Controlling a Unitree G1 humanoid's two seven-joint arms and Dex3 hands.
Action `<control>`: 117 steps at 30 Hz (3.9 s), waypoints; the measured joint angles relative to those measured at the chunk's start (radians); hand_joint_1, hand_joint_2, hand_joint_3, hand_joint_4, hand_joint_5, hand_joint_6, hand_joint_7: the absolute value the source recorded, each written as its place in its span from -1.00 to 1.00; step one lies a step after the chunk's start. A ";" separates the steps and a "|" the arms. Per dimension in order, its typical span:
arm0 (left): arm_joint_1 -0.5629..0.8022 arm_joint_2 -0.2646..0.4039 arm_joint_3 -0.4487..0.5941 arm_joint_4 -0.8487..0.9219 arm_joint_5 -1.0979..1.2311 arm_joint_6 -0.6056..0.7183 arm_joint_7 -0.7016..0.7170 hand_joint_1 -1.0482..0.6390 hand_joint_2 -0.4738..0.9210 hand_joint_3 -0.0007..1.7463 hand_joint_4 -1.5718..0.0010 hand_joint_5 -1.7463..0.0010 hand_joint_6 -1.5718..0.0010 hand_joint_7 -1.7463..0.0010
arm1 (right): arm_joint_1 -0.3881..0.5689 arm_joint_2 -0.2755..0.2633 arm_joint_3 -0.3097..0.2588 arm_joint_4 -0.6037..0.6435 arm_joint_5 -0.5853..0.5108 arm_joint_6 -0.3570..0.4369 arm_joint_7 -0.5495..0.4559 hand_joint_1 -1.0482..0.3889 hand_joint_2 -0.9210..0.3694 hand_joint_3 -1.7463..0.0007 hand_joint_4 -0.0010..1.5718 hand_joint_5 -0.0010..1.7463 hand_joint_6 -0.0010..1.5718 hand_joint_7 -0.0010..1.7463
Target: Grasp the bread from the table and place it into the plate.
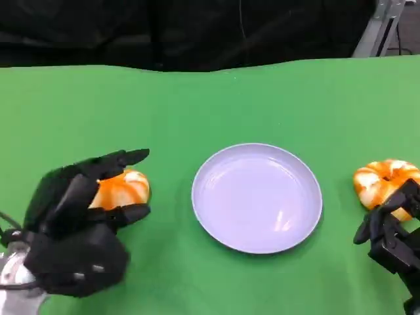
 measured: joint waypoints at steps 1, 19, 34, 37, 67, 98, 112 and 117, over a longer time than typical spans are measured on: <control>-0.018 0.030 -0.034 -0.011 0.093 0.038 0.038 -0.78 1.00 -0.76 0.52 0.99 0.38 0.99 | 0.000 0.000 0.000 0.000 -0.001 0.000 0.000 0.37 -0.34 -0.52 0.11 1.00 -0.07 0.88; -0.224 0.098 -0.364 0.156 0.273 0.432 0.059 -0.84 1.00 -0.75 0.59 1.00 0.43 1.00 | 0.000 0.001 -0.001 0.015 -0.002 -0.010 0.004 0.40 -0.32 -0.55 0.14 1.00 -0.03 0.85; -0.314 0.093 -0.464 0.426 0.163 0.428 0.094 -0.89 1.00 -0.66 0.61 0.99 0.47 1.00 | 0.001 0.002 -0.001 0.029 0.000 -0.023 0.011 0.37 -0.28 -0.56 0.16 1.00 -0.01 0.85; -0.315 0.096 -0.475 0.445 0.154 0.422 0.107 -0.89 1.00 -0.65 0.59 0.99 0.47 0.99 | 0.001 0.002 -0.001 0.027 0.000 -0.023 0.008 0.37 -0.28 -0.56 0.16 1.00 -0.01 0.85; -0.322 0.095 -0.482 0.619 -0.009 0.203 0.326 0.03 1.00 -0.61 -0.14 0.88 0.00 0.93 | 0.001 0.001 0.000 0.017 -0.004 -0.019 0.001 0.38 -0.34 -0.53 0.14 1.00 -0.04 0.87; -0.311 0.129 -0.437 0.351 -0.042 0.033 0.505 0.11 0.46 0.22 -0.01 -1.00 0.12 -0.98 | 0.002 0.002 0.002 0.016 -0.014 -0.018 -0.005 0.37 -0.34 -0.51 0.14 1.00 -0.04 0.87; -0.358 0.040 -0.452 0.203 -0.038 0.041 0.321 0.09 0.51 0.11 0.00 -1.00 0.16 -1.00 | 0.002 0.002 0.000 0.015 -0.014 -0.018 -0.003 0.37 -0.33 -0.52 0.14 1.00 -0.04 0.86; -0.406 -0.014 -0.498 0.215 -0.031 0.037 0.265 0.08 0.63 -0.10 0.02 -1.00 0.17 -0.98 | 0.003 0.003 0.000 0.015 -0.014 -0.018 -0.003 0.36 -0.30 -0.54 0.13 1.00 -0.04 0.86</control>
